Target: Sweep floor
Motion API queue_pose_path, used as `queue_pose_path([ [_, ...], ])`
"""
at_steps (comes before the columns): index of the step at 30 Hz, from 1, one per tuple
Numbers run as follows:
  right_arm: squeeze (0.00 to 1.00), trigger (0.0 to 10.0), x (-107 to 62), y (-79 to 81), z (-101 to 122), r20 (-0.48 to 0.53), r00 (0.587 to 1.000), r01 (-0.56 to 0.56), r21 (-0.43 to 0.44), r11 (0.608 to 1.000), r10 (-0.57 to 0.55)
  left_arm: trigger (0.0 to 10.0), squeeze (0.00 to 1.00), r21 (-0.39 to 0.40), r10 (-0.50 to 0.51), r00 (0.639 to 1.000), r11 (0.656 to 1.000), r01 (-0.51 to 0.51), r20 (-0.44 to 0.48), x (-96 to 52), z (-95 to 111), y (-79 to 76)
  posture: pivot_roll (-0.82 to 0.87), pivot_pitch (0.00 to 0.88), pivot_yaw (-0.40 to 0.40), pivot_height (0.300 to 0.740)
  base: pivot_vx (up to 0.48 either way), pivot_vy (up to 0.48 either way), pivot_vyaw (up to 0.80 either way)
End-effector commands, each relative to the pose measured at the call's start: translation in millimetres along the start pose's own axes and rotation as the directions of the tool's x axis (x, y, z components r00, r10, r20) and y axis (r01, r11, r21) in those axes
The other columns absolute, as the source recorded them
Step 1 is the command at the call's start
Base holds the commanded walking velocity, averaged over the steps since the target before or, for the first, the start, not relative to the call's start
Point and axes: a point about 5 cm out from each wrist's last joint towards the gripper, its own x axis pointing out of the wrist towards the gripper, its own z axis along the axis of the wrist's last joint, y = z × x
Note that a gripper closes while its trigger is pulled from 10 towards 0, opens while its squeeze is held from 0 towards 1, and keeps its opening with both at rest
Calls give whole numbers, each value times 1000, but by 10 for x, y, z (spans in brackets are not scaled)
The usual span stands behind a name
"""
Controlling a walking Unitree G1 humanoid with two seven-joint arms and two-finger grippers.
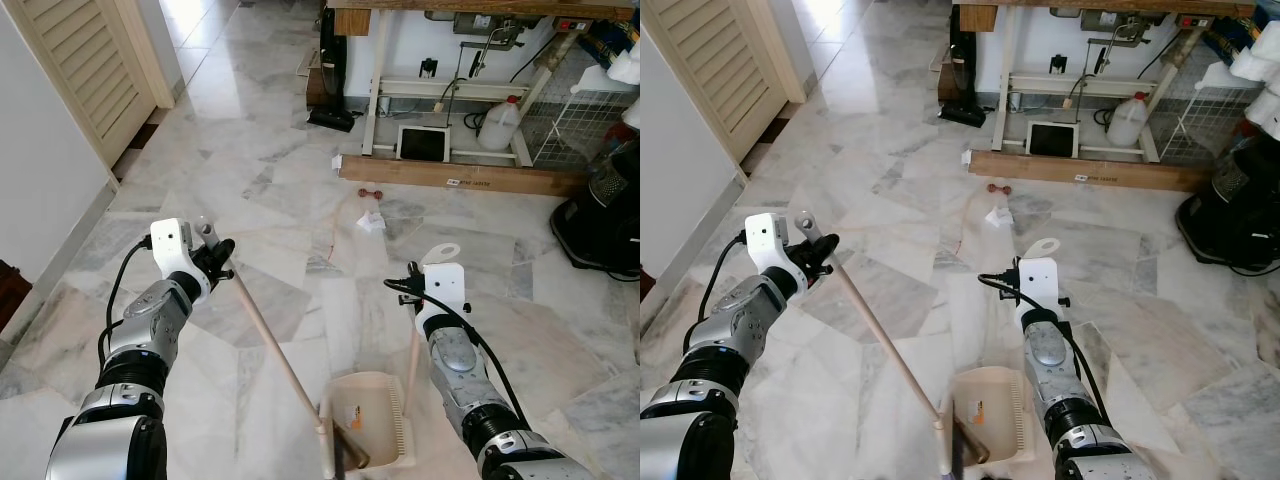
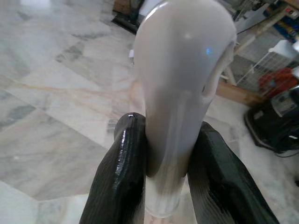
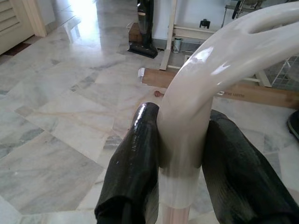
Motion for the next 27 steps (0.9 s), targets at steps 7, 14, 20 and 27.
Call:
queue_pose_path([
  [7,0,10000,19,48,22,-3,1000,-8,30,1000,8,10000,0,-56,-69,997,996,70,27,34,73,-104,99,132,32,740,0,0,0],
  [14,0,10000,31,26,43,3,1000,10,84,996,-10,10000,0,-26,-78,994,996,80,71,27,177,-122,103,123,35,740,0,0,0],
  [20,0,10000,45,2,66,9,1000,23,124,992,-24,10000,0,65,-121,984,991,114,131,-5,416,-178,109,112,35,740,0,0,0],
  [27,0,10000,52,23,72,7,1000,17,144,989,-19,10000,0,146,-203,967,973,181,155,-82,643,-280,123,101,34,740,0,0,0],
])
